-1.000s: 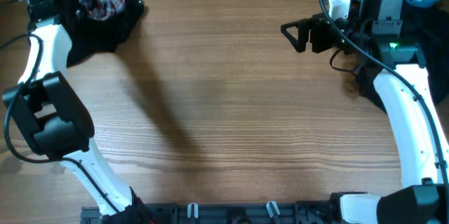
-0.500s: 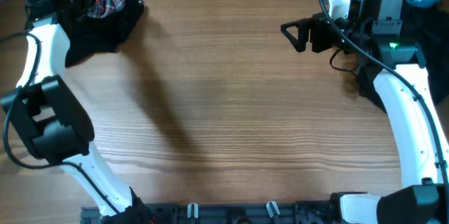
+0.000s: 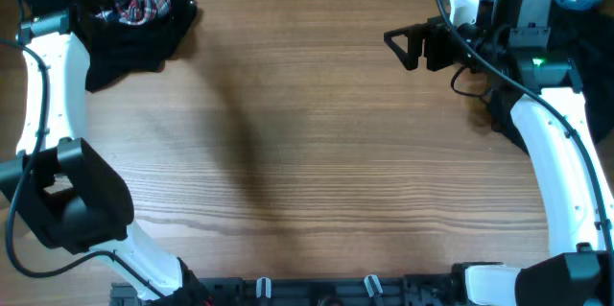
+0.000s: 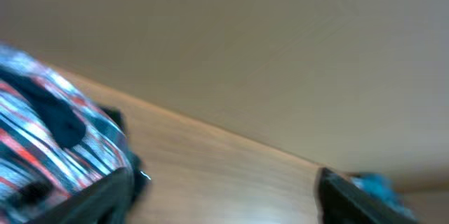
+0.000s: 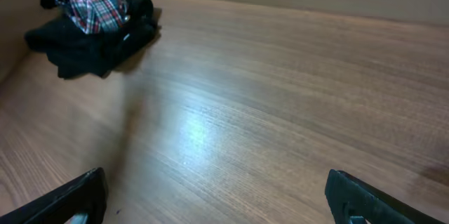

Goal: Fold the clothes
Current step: 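Lower the bundle onto the black garment and press it down with left gripper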

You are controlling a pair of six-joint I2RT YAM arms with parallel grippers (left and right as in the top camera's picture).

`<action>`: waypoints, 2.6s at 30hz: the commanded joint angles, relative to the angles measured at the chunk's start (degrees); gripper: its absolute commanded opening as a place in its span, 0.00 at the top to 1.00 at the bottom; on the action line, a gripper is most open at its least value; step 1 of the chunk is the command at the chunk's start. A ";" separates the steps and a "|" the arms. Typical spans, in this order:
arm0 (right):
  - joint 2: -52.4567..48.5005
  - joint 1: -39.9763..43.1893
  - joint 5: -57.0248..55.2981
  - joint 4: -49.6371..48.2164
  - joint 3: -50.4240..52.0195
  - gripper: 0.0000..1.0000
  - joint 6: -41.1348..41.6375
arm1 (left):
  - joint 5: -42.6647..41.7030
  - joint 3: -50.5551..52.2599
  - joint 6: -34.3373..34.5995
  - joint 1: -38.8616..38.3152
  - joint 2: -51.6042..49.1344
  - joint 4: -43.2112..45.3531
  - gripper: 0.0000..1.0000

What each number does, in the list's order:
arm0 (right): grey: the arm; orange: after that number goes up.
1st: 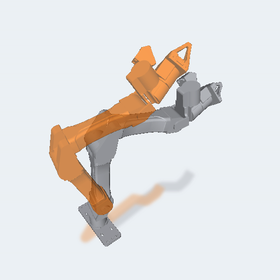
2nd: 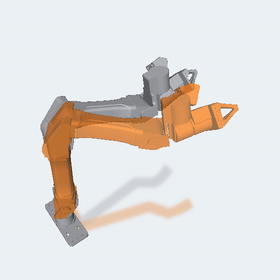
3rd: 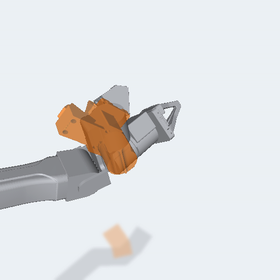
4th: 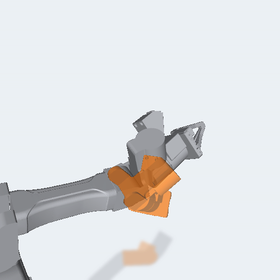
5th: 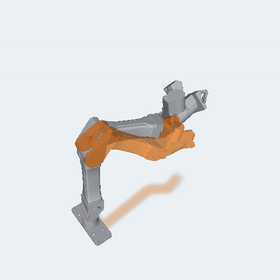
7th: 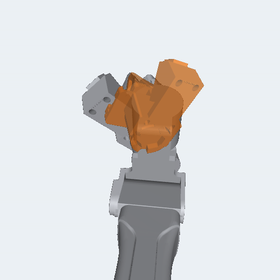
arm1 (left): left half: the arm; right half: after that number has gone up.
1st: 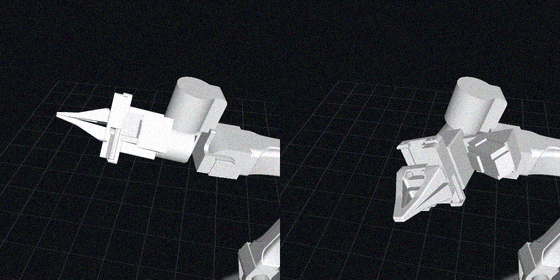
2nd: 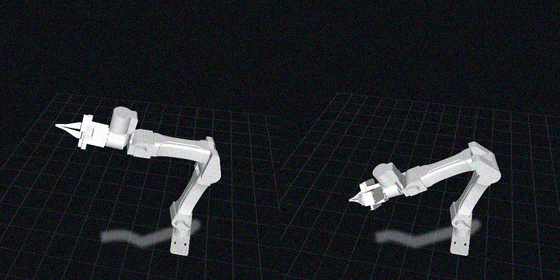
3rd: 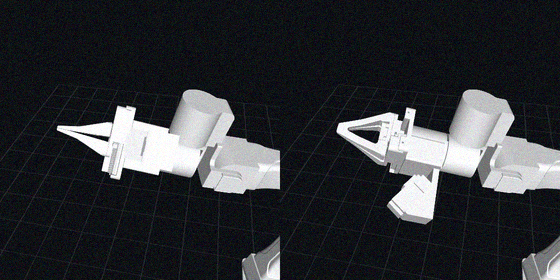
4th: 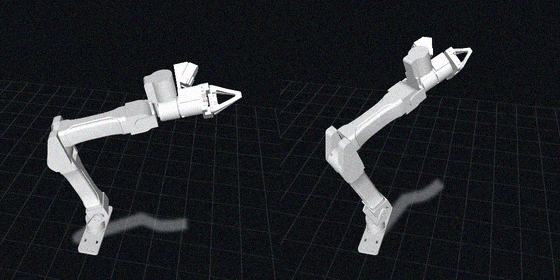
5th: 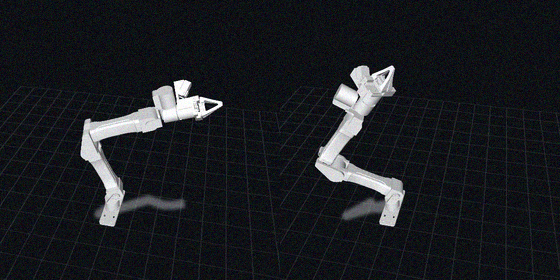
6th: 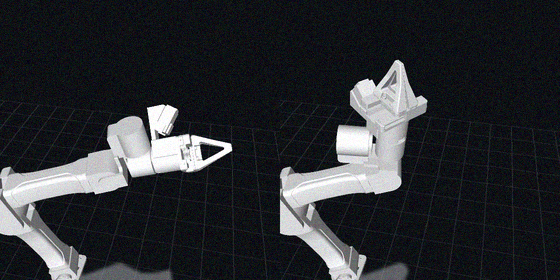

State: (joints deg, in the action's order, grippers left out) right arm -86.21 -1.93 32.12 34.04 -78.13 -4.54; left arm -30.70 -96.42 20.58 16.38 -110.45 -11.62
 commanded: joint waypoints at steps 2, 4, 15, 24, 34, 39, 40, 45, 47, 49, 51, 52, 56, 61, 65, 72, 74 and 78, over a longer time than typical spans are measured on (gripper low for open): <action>-0.59 0.02 1.16 -1.36 0.24 0.00 2.16 | 15.39 -0.98 -16.44 -1.38 -1.16 4.07 0.50; -0.59 0.02 1.18 -1.79 0.24 0.00 2.21 | 16.81 -0.98 -22.45 -1.53 -2.27 5.55 0.60; -0.59 0.02 1.40 -3.34 0.24 0.00 6.71 | 25.44 -1.01 -26.80 0.07 -10.45 19.89 0.73; -0.59 -0.13 2.25 -3.15 0.24 0.00 7.72 | 27.47 -0.98 -27.93 0.52 -16.94 26.49 0.72; -0.59 -0.13 2.69 -3.26 0.24 0.00 7.61 | 32.72 -0.98 -17.62 2.64 -17.86 0.72 0.86; -0.59 -0.13 2.69 -3.08 0.24 0.00 7.63 | 34.16 -0.98 -7.28 5.57 -18.40 -12.72 0.84; -0.59 -0.13 2.69 -3.10 0.24 0.00 7.65 | 34.18 -0.98 -6.75 6.08 -18.88 -13.40 0.83; -0.59 -0.13 2.71 -3.10 0.24 0.00 7.69 | 33.55 -0.98 -6.80 7.41 -22.67 -13.29 0.78; -0.59 -0.13 2.71 -3.10 0.24 0.00 7.69 | 33.57 -0.98 -6.82 7.43 -23.85 -12.59 0.78; -0.59 -0.13 2.73 -3.08 0.24 0.00 7.69 | 33.57 -0.98 -6.84 7.39 -23.78 -11.69 0.78; -0.59 -0.13 2.73 -3.10 0.24 0.00 7.67 | 33.53 -1.01 -6.80 7.30 -22.86 -10.69 0.78; -0.59 -0.13 2.73 -3.10 0.24 0.00 7.69 | 33.51 -1.01 -6.80 7.26 -22.43 -10.43 0.78; -0.59 -0.13 2.71 -3.13 0.24 0.00 7.69 | 33.31 -1.01 -6.80 6.64 -18.62 -10.56 0.79; -0.59 -0.13 2.69 -3.17 0.24 0.00 7.67 | 33.24 -1.01 -6.82 5.35 -12.13 -13.88 0.79; -0.59 -0.13 2.64 -3.23 0.24 0.00 7.52 | 31.95 -1.01 -7.06 4.09 -5.53 -18.29 0.78; -0.59 -0.13 2.64 -3.41 0.24 0.00 7.56 | 26.62 -0.98 -11.50 -0.31 2.14 -23.37 0.73; -0.59 -0.13 2.67 -3.37 0.24 0.00 7.63 | 26.73 -0.98 -14.99 -2.12 1.36 -22.64 0.72; -0.59 -0.13 2.69 -3.30 0.24 0.00 7.72 | 26.99 -0.98 -15.93 -2.89 -1.29 -15.69 0.70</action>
State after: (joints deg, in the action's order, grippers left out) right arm -86.21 -1.93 33.45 30.83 -78.13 2.79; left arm -3.11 -97.56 7.68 13.82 -108.47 -32.12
